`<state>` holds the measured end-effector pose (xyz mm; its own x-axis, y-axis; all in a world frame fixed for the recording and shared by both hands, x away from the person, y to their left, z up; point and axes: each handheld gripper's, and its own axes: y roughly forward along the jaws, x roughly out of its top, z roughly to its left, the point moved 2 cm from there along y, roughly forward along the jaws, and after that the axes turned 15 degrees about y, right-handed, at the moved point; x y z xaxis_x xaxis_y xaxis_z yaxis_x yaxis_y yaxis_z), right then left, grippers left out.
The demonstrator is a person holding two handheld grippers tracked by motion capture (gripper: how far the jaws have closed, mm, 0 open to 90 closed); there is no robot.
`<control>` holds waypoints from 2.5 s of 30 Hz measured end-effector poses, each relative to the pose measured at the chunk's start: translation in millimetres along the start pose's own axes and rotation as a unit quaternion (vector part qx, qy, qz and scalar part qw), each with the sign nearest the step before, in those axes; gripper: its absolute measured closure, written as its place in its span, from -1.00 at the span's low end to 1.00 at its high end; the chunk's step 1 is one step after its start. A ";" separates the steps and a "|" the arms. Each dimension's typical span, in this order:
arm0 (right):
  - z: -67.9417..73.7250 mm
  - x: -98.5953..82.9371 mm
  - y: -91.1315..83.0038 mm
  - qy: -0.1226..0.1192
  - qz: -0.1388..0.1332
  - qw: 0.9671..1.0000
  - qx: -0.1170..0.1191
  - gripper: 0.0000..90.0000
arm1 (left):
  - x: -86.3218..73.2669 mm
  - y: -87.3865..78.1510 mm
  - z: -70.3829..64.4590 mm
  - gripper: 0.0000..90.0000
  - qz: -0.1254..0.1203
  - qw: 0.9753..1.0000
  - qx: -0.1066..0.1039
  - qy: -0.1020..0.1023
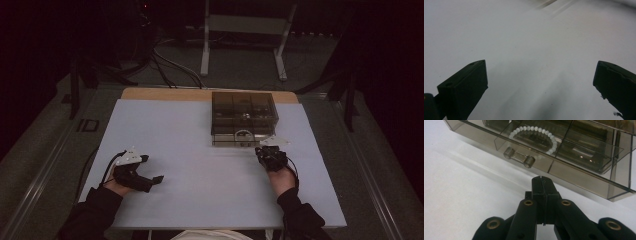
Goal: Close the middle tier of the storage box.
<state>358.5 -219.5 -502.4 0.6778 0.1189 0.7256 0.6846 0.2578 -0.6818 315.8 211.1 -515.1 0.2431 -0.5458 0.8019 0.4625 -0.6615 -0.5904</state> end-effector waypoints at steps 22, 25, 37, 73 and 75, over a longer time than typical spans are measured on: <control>-6.9 7.9 6.7 -0.005 0.000 1.000 -0.001 1.00 | 0.3 -0.7 0.5 -0.98 -0.002 1.000 0.001 -0.001; -6.1 8.4 8.2 -0.005 0.002 1.000 0.002 1.00 | 0.3 -0.5 0.4 -0.98 -0.002 1.000 0.001 -0.001; -0.8 11.0 16.5 -0.009 0.006 1.000 0.008 1.00 | -0.1 -0.6 0.5 -0.98 0.000 1.000 0.001 -0.001; -3.3 17.2 26.4 -0.004 0.010 1.000 0.004 1.00 | -0.5 -1.0 1.2 -0.98 -0.001 1.000 0.003 -0.001; -3.7 17.9 26.7 -0.004 0.010 1.000 0.004 1.00 | -0.6 -0.9 1.2 -0.98 -0.001 1.000 0.003 -0.002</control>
<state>390.0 -214.1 -508.0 0.6888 0.1311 0.7130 0.6693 0.2630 -0.6949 316.3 212.7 -514.9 0.2451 -0.5428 0.8033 0.4675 -0.6596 -0.5885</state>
